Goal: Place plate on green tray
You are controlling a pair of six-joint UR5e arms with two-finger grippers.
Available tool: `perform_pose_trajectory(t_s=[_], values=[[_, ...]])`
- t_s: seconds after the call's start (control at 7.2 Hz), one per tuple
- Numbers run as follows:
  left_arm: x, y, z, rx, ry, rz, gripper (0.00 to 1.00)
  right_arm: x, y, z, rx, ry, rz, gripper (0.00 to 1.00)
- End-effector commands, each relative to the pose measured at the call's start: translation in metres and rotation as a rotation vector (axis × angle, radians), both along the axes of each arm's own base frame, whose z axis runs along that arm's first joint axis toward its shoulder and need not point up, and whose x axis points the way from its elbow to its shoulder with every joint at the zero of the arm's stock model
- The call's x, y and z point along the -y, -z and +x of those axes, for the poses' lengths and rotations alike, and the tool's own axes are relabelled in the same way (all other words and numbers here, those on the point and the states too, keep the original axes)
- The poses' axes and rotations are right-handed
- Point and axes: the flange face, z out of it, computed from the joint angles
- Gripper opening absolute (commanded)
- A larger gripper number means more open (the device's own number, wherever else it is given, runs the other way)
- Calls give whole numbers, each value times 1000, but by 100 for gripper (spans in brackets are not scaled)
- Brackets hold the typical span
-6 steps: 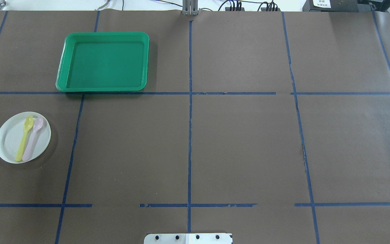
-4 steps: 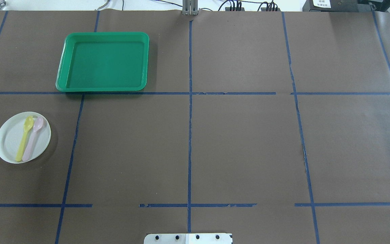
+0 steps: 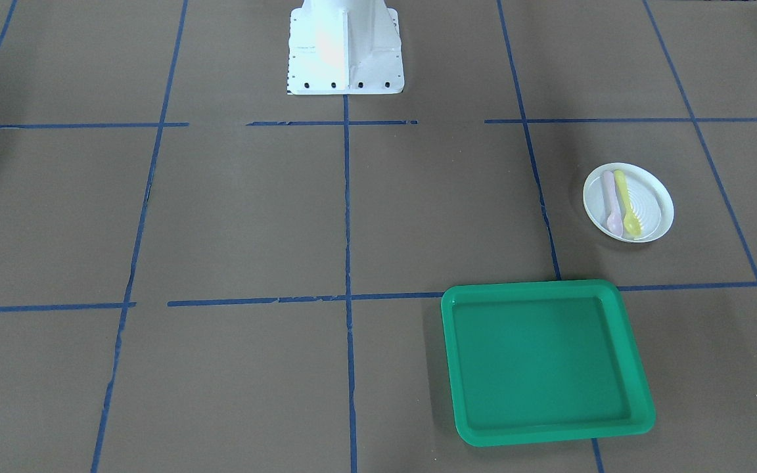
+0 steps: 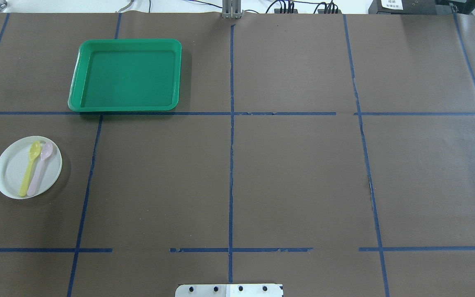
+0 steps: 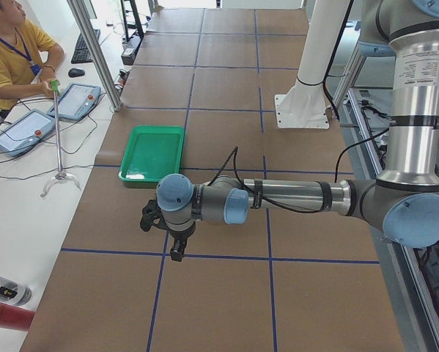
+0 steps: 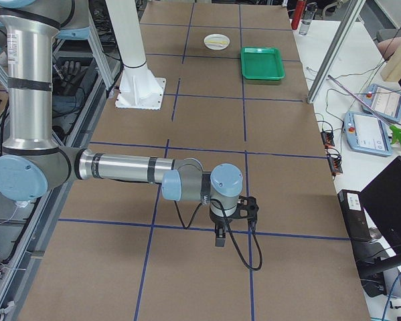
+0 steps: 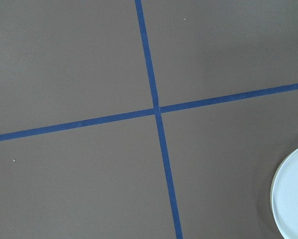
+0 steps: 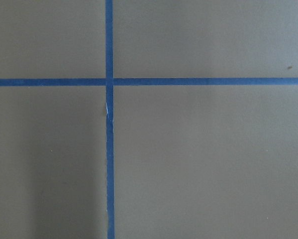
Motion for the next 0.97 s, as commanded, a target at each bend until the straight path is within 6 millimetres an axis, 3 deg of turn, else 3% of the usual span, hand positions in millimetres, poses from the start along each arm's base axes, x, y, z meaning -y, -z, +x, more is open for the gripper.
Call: perform_pose_trajectory(t_s=[0.0,0.28,0.69,0.83], values=[[4,3,27,-19,-24,136,100,0,0,0,0,0,0,100],[-11,-3,111,-52,-4,26,100,0,0,0,0,0,0,100],[-37,-7,208,-33,87,-87,100,0,0,0,0,0,0,100],[-40,-4,224,-42,106,-135,100,0,0,0,2,0,0,100]])
